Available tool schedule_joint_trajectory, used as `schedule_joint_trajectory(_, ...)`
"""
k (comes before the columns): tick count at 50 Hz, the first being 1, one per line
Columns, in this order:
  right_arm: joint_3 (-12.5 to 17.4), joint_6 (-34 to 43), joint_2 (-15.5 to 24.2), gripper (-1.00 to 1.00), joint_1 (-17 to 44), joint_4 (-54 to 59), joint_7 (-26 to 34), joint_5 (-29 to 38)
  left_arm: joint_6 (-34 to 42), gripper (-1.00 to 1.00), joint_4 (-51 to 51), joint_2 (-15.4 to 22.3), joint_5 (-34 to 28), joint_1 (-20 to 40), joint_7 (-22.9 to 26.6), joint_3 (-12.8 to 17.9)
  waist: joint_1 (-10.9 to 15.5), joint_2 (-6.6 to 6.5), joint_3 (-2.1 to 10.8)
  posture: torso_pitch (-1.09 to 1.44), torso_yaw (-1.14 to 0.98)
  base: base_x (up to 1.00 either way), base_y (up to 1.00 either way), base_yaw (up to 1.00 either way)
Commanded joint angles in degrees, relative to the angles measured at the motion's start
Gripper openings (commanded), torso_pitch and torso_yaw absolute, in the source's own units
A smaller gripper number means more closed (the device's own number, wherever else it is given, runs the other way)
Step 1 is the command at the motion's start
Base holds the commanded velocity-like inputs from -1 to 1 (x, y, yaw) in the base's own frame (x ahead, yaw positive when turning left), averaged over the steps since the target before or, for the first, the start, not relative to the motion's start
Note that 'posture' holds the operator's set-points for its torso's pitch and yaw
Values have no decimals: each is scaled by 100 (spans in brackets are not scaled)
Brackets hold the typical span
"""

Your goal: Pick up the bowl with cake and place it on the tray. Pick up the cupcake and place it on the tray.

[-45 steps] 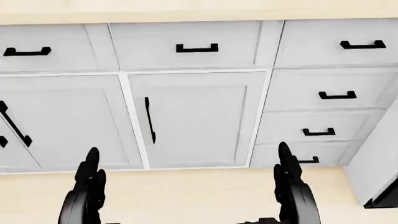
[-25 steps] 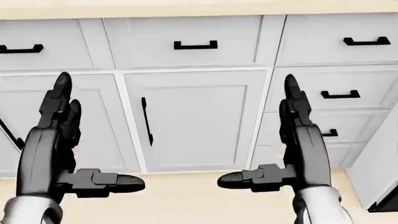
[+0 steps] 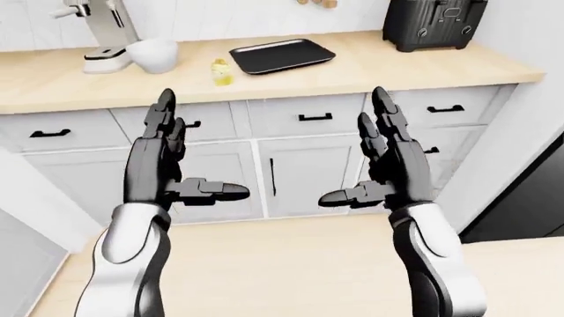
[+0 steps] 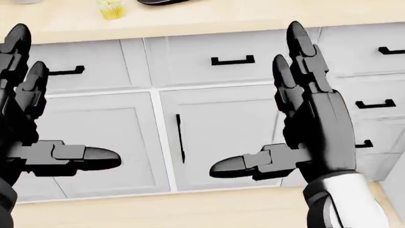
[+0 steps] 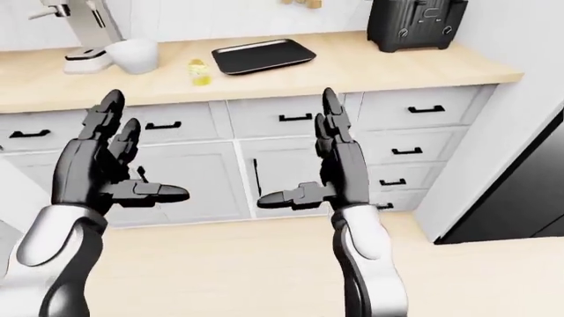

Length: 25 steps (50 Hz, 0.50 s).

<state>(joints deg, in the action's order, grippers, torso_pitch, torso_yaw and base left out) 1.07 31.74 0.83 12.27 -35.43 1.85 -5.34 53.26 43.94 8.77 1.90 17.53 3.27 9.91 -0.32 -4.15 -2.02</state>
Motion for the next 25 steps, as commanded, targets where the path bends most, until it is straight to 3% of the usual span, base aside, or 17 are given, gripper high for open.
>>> schedule_joint_trajectory(1,41,-449,67,100,100,14,-1,-68,-243,100,104,18,-16,161,0,-60,-39,-22,71,0,0,0,51,0)
schedule_joint_trajectory(2,85,-458,17,100,88,101,3,-227,-403,100,-46,8,-34,142,11,-74,-20,34,68,0,0,0,70,0)
schedule_joint_trajectory(3,82,-586,36,100,81,220,-18,-218,-442,100,-87,-5,-48,140,10,-98,115,228,106,0,0,0,0,75)
schedule_joint_trajectory(4,56,-676,35,100,54,299,-31,-220,-495,100,-141,-11,-70,121,20,-126,78,97,154,0,0,0,0,100)
schedule_joint_trajectory(5,39,-719,39,100,27,309,-48,-211,-407,100,-75,-8,-71,142,25,-121,123,75,150,0,0,0,0,100)
schedule_joint_trajectory(8,42,-640,41,100,10,145,-129,-259,-490,100,-106,-21,-87,87,60,-104,202,159,122,0,0,0,0,100)
schedule_joint_trajectory(10,45,-599,42,100,23,59,-174,-294,-535,100,-131,-29,-96,58,74,-107,224,284,65,0,0,0,0,100)
schedule_joint_trajectory(11,40,-691,62,100,16,133,-174,-251,-489,100,-90,-33,-99,59,74,-108,44,302,47,0,0,0,85,0)
schedule_joint_trajectory(12,45,-704,78,100,15,108,-191,-217,-556,100,-151,-29,-106,51,88,-101,-43,496,-11,0,0,0,18,0)
schedule_joint_trajectory(13,12,-853,131,100,2,209,-214,-9,-624,100,-223,-23,-110,55,103,-94,33,606,-58,0,0,0,0,0)
schedule_joint_trajectory(14,20,-878,116,100,-17,185,-215,27,-595,100,-223,-20,-109,88,102,-89,71,497,-79,0,0,0,0,0)
schedule_joint_trajectory(15,49,-874,107,100,0,148,-222,31,-612,100,-249,-15,-108,101,107,-86,61,424,95,0,0,18,0,0)
schedule_joint_trajectory(16,62,-868,98,100,10,119,-245,46,-551,100,-231,-4,-98,152,105,-77,66,451,65,0,0,31,0,0)
schedule_joint_trajectory(17,71,-799,96,100,20,37,-265,44,-539,100,-224,3,-99,164,106,-83,54,372,2,0,0,34,0,0)
schedule_joint_trajectory(22,142,-877,103,100,18,28,-320,36,-481,100,-217,36,-86,242,126,-73,51,425,-8,0,0,45,0,0)
schedule_joint_trajectory(25,190,-947,123,100,8,64,-353,18,-669,100,-266,-16,-87,70,135,-90,104,498,-152,0,0,92,0,0)
